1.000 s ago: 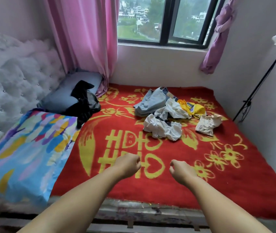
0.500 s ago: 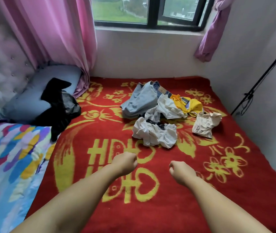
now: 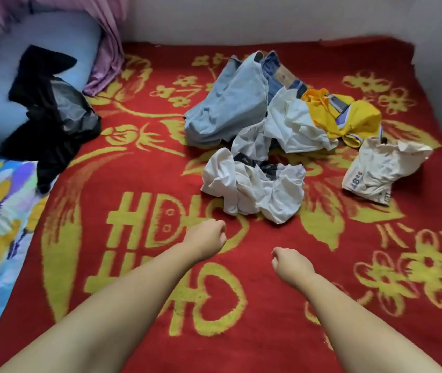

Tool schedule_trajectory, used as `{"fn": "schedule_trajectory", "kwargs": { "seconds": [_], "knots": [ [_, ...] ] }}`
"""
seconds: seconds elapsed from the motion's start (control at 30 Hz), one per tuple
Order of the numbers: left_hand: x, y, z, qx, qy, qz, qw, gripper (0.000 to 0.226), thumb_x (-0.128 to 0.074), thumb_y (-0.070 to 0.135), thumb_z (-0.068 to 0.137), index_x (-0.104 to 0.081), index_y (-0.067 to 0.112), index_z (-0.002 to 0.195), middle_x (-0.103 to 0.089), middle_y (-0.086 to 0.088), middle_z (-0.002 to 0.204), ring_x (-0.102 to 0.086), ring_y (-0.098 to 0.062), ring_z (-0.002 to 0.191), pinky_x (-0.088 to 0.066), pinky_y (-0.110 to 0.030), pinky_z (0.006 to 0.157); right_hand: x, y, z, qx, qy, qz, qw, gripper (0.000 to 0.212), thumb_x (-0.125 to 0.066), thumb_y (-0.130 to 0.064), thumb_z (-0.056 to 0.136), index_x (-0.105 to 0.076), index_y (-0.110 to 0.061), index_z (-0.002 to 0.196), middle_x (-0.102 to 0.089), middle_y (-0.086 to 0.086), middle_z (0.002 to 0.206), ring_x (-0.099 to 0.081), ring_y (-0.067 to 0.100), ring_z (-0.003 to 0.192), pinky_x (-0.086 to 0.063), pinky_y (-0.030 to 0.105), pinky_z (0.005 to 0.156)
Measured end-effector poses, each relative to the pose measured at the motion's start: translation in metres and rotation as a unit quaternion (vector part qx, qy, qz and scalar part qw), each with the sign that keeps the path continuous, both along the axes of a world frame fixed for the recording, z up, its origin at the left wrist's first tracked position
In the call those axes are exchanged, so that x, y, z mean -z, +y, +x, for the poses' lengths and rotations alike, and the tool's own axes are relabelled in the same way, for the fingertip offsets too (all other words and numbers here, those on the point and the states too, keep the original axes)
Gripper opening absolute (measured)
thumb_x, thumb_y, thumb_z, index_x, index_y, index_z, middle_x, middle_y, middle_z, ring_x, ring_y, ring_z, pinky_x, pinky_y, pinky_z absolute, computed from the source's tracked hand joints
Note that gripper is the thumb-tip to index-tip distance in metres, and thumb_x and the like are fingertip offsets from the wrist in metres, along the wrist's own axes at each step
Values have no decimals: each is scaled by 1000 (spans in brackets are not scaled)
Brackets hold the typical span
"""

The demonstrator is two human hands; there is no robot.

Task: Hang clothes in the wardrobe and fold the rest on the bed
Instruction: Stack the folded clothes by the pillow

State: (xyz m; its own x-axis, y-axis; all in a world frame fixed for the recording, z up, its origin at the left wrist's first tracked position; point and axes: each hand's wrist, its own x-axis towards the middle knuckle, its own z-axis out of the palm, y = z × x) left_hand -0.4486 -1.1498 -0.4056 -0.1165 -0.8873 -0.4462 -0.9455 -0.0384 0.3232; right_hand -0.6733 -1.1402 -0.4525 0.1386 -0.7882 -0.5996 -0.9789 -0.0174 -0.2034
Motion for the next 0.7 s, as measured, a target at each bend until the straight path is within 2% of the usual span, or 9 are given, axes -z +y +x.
{"fn": "schedule_trajectory", "kwargs": {
  "seconds": [0.1,0.17,0.23,0.3,0.33,0.43,0.53,0.63,0.7],
  "knots": [
    [52,-31,-2,23,-23,-29,999,35,-44,22,95,-47,13,129,-49,-9,116,-49,-29,107,-46,-41,80,64,-6,9,23,-16,7,1000,44,-39,-26,98,-40,-17,141,-38,8,143,-39,28,130,-41,39,100],
    [88,-52,-7,60,-51,-59,995,41,-46,19,92,-43,13,133,-47,-10,119,-45,-31,111,-44,-42,82,104,-5,12,44,-16,-5,999,49,-40,-28,99,-32,-18,146,-25,7,153,-27,26,139,-32,40,107],
    [119,-69,-16,107,-56,-84,989,46,-47,16,90,-42,13,135,-46,-11,124,-43,-32,115,-41,-41,82,139,3,9,29,1,-40,999,53,-42,-29,98,-27,-18,148,-18,7,157,-17,23,145,-19,40,115],
    [144,-81,-30,163,-38,-110,980,50,-46,13,89,-41,12,138,-44,-13,133,-41,-32,123,-39,-41,90,164,16,3,-11,2,-83,997,56,-43,-28,98,-26,-17,150,-15,7,159,-9,22,148,-5,43,118],
    [155,-87,-40,186,-23,-121,975,52,-45,12,89,-39,12,141,-42,-13,139,-38,-31,129,-36,-40,96,174,21,0,-23,-9,-111,994,55,-45,-27,97,-29,-15,149,-18,9,158,-12,23,148,-3,45,118],
    [184,-105,-70,243,-28,-151,958,60,-43,10,89,-30,14,148,-23,-12,156,-21,-25,144,-20,-39,110,193,30,-7,-38,-25,-223,974,51,-44,-28,91,-49,-12,139,-40,14,148,-32,27,140,-13,47,117],
    [211,-128,-81,257,-109,-145,949,58,-40,21,97,-19,18,151,-10,-7,160,-5,-19,148,-10,-49,114,214,33,-9,-40,-24,-281,959,57,-36,-32,85,-43,-17,139,-38,11,148,-29,23,137,-10,45,116],
    [215,-146,-85,234,-143,-140,952,40,-37,17,98,-41,13,137,-34,-11,149,-25,-27,140,-10,-50,113,222,31,-9,-41,-28,-291,955,57,-37,-32,84,-43,-19,139,-40,11,148,-30,22,137,-10,45,115],
    [205,-143,-85,218,-140,-137,956,27,-40,14,96,-53,12,119,-55,-13,127,-47,-32,120,-26,-43,103,218,33,-10,-46,-23,-279,959,57,-37,-31,83,-52,-17,136,-45,12,145,-32,23,136,-12,45,114]
  ]
}}
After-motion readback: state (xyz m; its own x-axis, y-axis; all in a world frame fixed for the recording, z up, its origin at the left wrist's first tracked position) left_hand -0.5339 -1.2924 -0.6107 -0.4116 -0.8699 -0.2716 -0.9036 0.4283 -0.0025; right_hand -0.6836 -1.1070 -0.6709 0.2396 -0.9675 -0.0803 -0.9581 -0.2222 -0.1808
